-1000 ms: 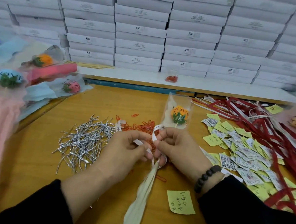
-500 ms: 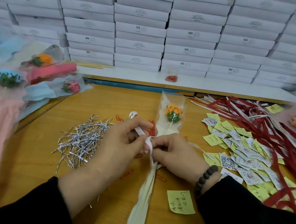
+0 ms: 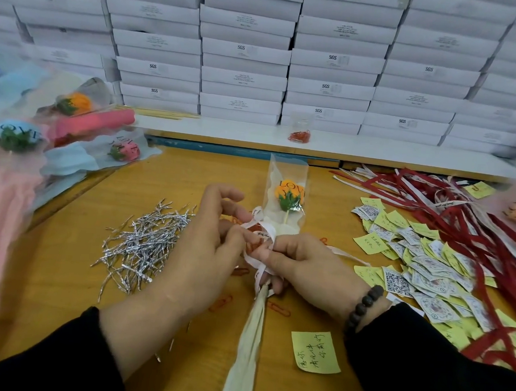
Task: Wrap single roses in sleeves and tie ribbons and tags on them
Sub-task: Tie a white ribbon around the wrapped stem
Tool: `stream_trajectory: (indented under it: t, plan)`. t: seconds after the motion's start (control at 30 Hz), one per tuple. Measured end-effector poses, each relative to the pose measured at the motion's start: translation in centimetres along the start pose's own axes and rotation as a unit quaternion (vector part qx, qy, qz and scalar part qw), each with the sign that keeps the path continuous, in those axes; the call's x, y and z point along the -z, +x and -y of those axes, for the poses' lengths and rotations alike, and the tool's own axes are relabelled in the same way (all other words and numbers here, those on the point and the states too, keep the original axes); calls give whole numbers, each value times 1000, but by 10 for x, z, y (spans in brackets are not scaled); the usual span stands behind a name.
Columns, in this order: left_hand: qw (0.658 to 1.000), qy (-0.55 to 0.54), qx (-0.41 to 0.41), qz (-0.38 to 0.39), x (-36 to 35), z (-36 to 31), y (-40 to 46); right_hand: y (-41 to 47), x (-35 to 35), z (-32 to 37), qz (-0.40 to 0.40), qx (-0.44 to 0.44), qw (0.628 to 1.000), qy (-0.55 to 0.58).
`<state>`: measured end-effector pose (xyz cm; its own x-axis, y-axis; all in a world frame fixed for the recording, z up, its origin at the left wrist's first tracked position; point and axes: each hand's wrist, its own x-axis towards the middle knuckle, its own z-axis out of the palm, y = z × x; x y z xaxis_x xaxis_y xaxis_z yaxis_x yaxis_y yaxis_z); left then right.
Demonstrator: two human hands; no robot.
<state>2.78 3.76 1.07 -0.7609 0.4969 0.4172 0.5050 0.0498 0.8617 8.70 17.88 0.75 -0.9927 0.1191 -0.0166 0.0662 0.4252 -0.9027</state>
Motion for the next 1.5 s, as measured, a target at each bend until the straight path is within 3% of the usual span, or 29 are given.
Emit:
stream_trajectory:
  t: [0.2,0.37,0.67,0.8,1.23,1.5]
  plan:
    - [996,9,67,62,5,5,1,1,-1,0,-2,20,999,49]
    - [983,87,71,145,3,9,2,2,-1,-5,-21,30,999,32]
    - [979,111,81,151,1,12,4,0,-4,-4,-53,27,996,67]
    - [982,113,49,142,1,12,3,0,-6,-2,-73,15,994,75]
    - [973,110,17,204,1,11,3,-2,-4,1,-75,19,997,15]
    - [972,138,27,186,0,12,1,5,2,-6,-141,5,990,-3]
